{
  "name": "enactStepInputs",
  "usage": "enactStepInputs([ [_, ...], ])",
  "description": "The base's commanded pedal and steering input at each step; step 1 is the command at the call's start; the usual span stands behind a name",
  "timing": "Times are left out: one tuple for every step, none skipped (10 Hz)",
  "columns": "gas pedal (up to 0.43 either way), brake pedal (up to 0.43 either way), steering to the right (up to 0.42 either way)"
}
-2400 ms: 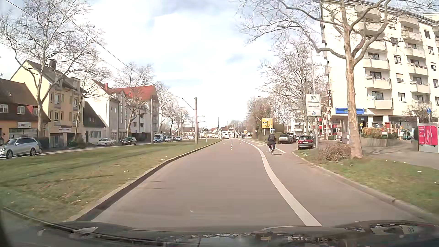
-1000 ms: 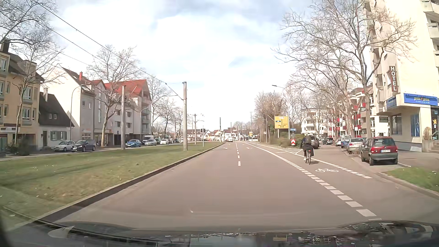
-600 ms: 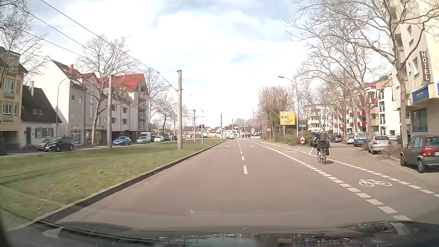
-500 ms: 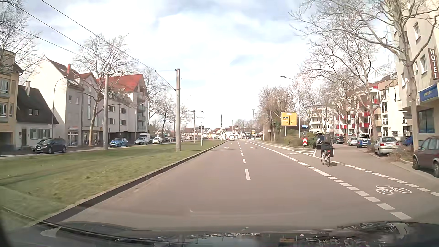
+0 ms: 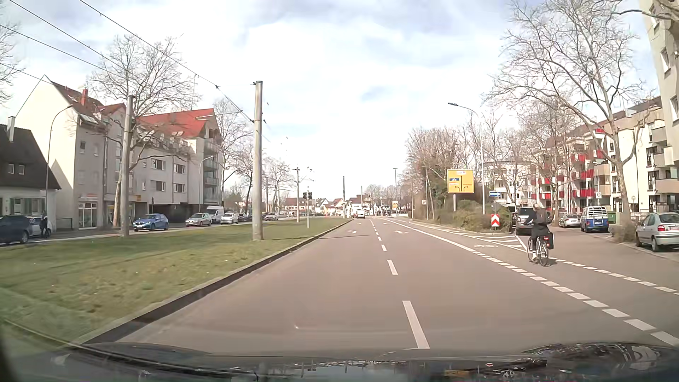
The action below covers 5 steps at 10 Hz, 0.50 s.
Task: Follow the waypoints while adhering to traffic rules and regulations
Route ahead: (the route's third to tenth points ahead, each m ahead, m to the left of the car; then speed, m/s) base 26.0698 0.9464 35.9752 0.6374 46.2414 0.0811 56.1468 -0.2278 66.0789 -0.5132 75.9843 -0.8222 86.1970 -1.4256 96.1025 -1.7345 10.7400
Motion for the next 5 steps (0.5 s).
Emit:
enactStepInputs([
  [0.079, 0.000, 0.001],
  [0.079, 0.000, 0.001],
  [0.079, 0.000, 0.002],
  [0.079, 0.000, 0.003],
  [0.079, 0.000, 0.003],
])
